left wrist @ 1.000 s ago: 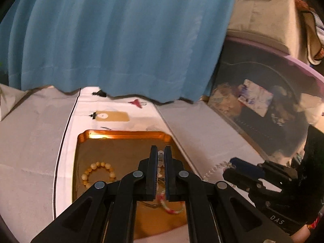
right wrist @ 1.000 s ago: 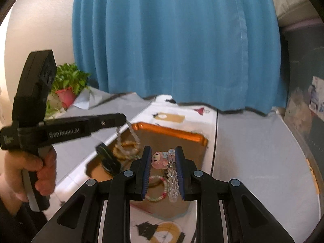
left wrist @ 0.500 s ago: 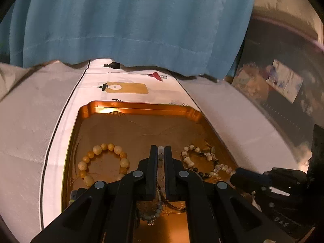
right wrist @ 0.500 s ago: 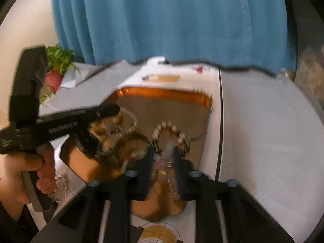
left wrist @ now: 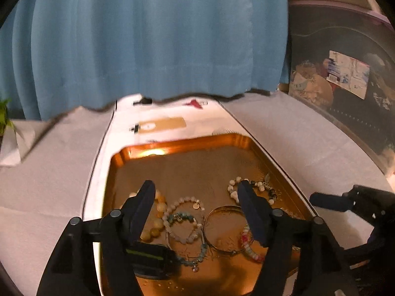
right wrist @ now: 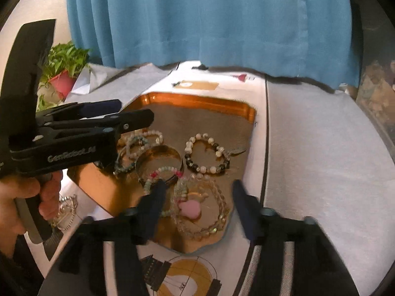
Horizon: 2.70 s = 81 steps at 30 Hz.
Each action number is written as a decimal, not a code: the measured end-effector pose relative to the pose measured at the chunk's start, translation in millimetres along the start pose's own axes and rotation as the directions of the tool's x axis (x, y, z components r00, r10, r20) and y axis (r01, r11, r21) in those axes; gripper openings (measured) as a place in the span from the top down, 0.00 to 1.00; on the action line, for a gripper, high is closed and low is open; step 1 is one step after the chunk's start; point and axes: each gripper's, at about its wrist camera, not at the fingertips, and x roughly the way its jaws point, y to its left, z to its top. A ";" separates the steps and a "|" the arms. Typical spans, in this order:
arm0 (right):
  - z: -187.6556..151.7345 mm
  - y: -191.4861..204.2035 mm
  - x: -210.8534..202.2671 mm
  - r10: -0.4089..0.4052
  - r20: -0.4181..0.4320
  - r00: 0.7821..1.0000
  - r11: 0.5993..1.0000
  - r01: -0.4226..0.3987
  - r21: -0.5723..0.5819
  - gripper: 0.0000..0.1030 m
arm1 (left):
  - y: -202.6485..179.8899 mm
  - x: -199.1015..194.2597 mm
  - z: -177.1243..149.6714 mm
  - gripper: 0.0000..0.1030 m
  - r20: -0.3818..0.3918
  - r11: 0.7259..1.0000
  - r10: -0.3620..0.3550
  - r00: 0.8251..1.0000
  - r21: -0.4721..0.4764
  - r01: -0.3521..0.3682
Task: Organize jewelry
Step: 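Open both tools to release the bracelets into the copper tray, then withdraw both open tools from the tray, then grasp the silver pearl bar pin with the left tool while the right tool grasps the beaded chain bracelet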
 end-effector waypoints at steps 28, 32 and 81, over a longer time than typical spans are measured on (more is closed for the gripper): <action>-11.3 91.8 -152.3 0.094 0.296 0.951 0.994 -0.104 0.020 0.00 | 43.1 -238.5 -61.8 0.02 0.062 0.983 0.118 0.991 -0.152 -0.107; -17.8 113.7 -174.7 0.093 0.330 0.940 0.995 -0.100 0.006 0.00 | 46.8 -263.9 -65.9 0.01 0.078 0.978 0.165 0.983 -0.138 -0.154; -55.6 127.5 -4.6 0.063 -0.096 0.993 0.965 -0.085 -0.246 0.97 | 103.6 -125.2 -115.5 0.92 -0.081 0.937 -0.258 0.963 -0.264 0.229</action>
